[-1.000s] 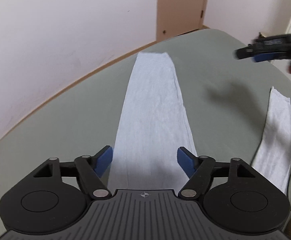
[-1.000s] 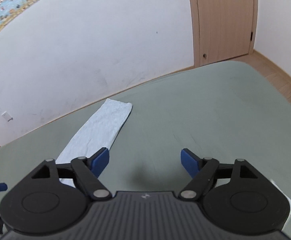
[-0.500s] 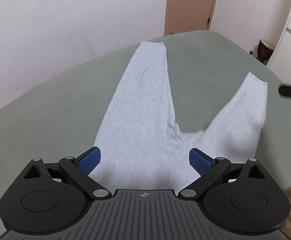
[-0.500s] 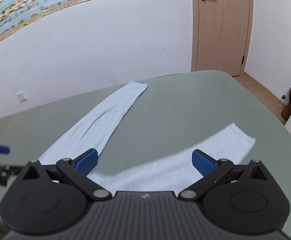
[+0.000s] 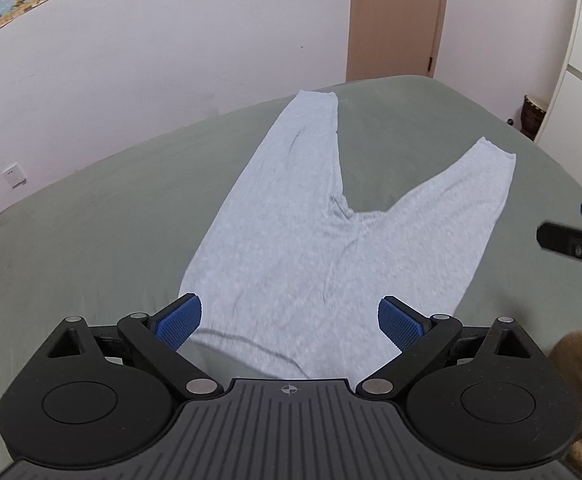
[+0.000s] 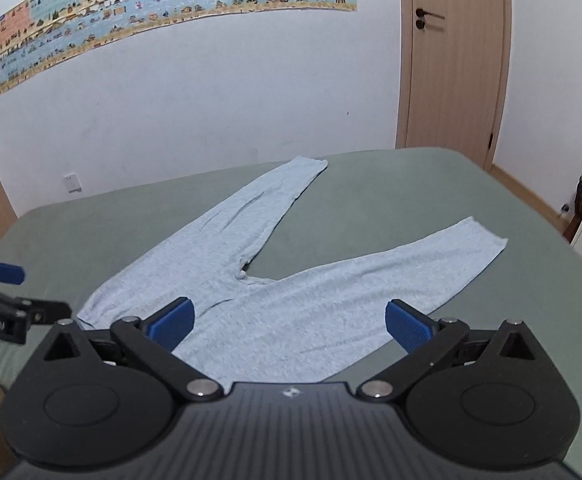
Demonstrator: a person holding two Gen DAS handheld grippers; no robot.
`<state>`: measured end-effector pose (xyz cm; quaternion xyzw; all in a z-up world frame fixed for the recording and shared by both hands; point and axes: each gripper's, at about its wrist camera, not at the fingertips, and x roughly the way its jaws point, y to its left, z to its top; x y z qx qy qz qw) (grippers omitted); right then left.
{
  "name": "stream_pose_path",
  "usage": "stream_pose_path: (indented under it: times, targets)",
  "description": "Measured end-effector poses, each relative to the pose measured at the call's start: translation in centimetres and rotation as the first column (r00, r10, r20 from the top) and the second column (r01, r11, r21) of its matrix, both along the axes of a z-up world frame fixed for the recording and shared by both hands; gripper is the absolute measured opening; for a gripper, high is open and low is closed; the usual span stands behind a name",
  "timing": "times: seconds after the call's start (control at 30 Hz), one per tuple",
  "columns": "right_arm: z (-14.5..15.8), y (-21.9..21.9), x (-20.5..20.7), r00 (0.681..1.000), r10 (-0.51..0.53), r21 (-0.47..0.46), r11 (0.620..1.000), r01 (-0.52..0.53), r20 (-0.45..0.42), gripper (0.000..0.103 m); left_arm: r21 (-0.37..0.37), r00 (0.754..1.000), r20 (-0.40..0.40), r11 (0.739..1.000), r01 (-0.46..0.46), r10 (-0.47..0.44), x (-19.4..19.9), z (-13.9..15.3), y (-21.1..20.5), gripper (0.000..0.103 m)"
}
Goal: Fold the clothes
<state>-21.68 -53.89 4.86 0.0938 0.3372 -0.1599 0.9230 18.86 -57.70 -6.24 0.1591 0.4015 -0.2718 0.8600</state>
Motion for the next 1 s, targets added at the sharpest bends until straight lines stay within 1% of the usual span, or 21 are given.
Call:
stream_pose_path:
  times: [0.1, 0.2, 0.4, 0.6, 0.77, 1.0]
  targets:
    - [-0.1, -0.2, -0.9, 1.0, -0.015, -0.006, 1.0, 0.015, 0.007, 0.102, -0.002, 1.0, 0.006, 1.0, 0.001, -0.001, -1.8, -1.1, 0.0, 0.098]
    - [-0.5, -0.2, -1.6, 1.0, -0.014, 0.006, 1.0, 0.014, 0.012, 0.102, 0.017, 1.0, 0.024, 1.0, 0.016, -0.017, -3.1, -1.8, -0.2, 0.098]
    - [-1.7, -0.1, -2.2, 1.0, -0.019, 0.024, 1.0, 0.019, 0.024, 0.102, 0.034, 0.998, 0.059, 0.999, 0.008, -0.01, -4.5, -2.4, 0.5, 0.098]
    - [-2.3, 0.8, -2.4, 1.0, 0.012, 0.008, 1.0, -0.012, 0.02, 0.102, 0.021, 0.998, 0.06, 1.0, -0.008, 0.007, -4.5, -2.3, 1.1, 0.098]
    - [-2.6, 0.8, -2.2, 1.0, 0.011, 0.012, 1.0, -0.012, 0.017, 0.102, 0.02, 0.998, 0.062, 1.0, -0.001, 0.0, -4.7, -2.6, 0.8, 0.098]
    - [-3.0, 0.7, -1.9, 1.0, 0.011, 0.019, 1.0, -0.011, 0.009, 0.102, 0.018, 0.998, 0.065, 1.0, -0.015, 0.014, -4.4, -2.8, 0.8, 0.098]
